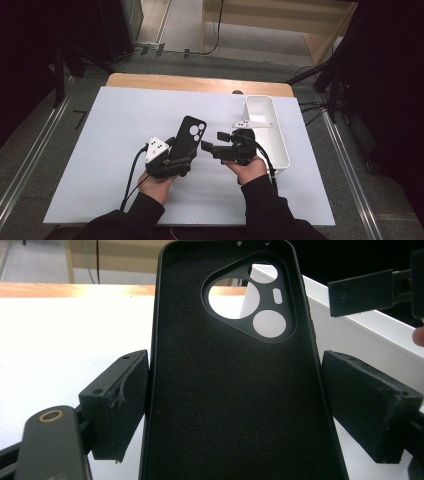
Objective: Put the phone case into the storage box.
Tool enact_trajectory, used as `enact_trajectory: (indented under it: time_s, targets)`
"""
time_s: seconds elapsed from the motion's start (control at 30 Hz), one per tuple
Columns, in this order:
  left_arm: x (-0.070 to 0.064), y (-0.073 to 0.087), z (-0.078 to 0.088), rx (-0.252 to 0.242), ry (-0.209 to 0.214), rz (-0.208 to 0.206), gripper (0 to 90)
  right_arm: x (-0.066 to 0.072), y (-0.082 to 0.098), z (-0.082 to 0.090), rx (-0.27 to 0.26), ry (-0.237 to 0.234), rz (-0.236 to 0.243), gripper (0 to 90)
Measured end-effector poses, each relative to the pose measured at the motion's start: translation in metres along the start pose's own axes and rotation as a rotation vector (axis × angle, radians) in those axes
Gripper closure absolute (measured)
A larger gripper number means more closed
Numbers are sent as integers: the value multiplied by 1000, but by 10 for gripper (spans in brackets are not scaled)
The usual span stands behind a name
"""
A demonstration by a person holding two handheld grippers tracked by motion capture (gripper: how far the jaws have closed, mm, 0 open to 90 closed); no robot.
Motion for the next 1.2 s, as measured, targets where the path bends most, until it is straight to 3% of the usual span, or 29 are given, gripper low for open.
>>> enact_trajectory:
  time_s: [0.47, 0.8, 1.2]
  targets:
    - [-4, 4, -2, 8, 2, 1, 143, -6, -8, -11, 7, -12, -34, 232]
    - [-7, 3, -1, -18, 3, -16, 143, -9, -12, -21, 30, -9, -44, 255]
    - [-10, 3, 0, -10, 8, -4, 143, -12, -16, -34, 40, -38, -117, 364]
Point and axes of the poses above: each handheld gripper's, and its own axes: z roughly backward along the jaws, y roughly out of its underside, x roughly to its left, the point moved 4 cm from there along -z, roughly forward along the jaws, and after that the axes turned 3 degrees about -y, right-handed, at the moved point
